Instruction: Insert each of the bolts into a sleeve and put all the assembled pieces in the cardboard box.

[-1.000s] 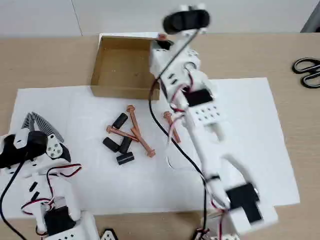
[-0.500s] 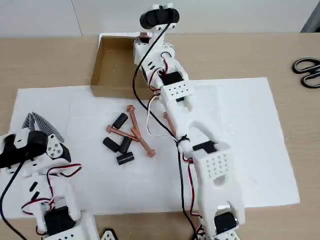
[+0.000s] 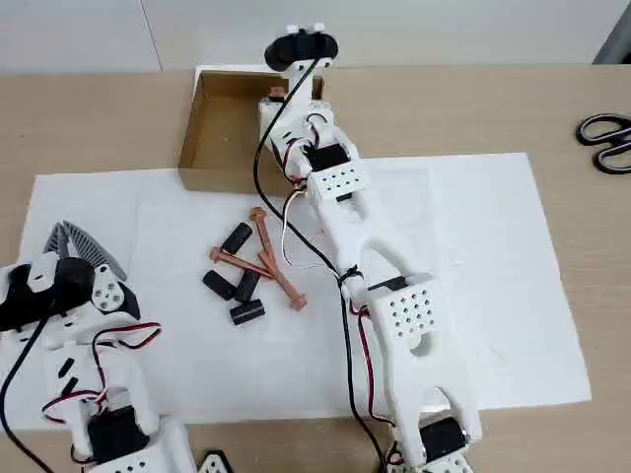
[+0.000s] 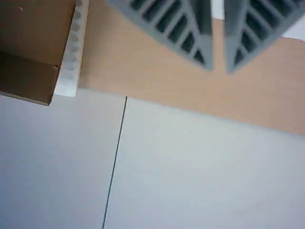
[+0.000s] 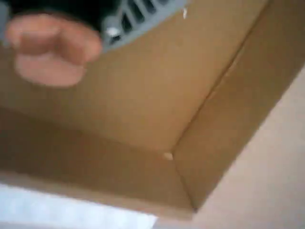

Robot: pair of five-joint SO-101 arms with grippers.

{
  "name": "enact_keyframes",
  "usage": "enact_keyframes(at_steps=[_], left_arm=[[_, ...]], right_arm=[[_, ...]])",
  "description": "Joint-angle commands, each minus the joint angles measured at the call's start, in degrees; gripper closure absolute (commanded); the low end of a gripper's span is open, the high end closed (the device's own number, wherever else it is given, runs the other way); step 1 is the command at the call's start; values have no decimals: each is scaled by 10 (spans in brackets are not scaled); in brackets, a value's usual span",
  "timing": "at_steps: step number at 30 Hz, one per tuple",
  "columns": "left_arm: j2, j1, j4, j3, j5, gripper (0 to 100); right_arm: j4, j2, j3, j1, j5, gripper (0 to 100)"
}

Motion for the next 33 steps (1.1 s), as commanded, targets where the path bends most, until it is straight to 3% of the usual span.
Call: enact_keyframes(at_steps=[1, 17, 25, 33], left_arm=[[-7, 0, -10, -2, 1, 994], [-7, 0, -10, -2, 1, 994], [-7, 0, -10, -2, 2, 994], [-7, 0, -10, -2, 2, 994]], right_arm=[[5, -10, -50, 0, -4, 990], [14, -10, -50, -2, -4, 989], [87, -14, -50, -2, -4, 802], [86, -15, -58, -2, -4, 828]])
